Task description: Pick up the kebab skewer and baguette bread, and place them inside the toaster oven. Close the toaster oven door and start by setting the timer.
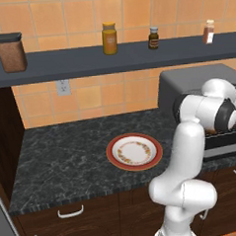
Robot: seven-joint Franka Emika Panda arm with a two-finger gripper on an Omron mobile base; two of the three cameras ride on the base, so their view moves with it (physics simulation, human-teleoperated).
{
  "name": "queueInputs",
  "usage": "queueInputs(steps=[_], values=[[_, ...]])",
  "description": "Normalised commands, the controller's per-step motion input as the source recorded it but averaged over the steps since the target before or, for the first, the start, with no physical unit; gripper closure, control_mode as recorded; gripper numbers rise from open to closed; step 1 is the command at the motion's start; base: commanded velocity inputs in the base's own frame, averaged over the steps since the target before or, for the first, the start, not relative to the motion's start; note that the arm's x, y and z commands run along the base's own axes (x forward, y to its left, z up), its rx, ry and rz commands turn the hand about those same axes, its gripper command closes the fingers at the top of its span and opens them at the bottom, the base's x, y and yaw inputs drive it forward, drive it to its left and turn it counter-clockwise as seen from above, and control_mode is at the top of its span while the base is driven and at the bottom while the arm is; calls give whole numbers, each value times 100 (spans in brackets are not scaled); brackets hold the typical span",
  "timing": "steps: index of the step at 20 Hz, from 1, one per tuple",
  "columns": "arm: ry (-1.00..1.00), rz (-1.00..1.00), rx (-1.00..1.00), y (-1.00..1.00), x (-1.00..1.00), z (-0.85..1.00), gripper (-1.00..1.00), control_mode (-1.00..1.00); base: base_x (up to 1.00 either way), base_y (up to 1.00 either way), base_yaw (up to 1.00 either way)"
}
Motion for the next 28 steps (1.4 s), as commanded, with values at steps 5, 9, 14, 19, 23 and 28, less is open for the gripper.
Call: queueInputs(steps=[5, 9, 14, 19, 23, 28], values=[[-9, -4, -8, 1, -27, 60, -100, -100, 0, 0, 0], [-5, -18, 0, 3, -100, 16, -100, -100, 0, 0, 0], [1, -41, 0, 17, -61, 3, -100, -100, 0, 0, 0], [10, -38, 2, 7, -41, 0, -100, -100, 0, 0, 0], [2, -21, 2, 17, -5, -6, -100, -100, 0, 0, 0], [0, -2, 1, 20, 0, -1, -100, -100, 0, 0, 0]])
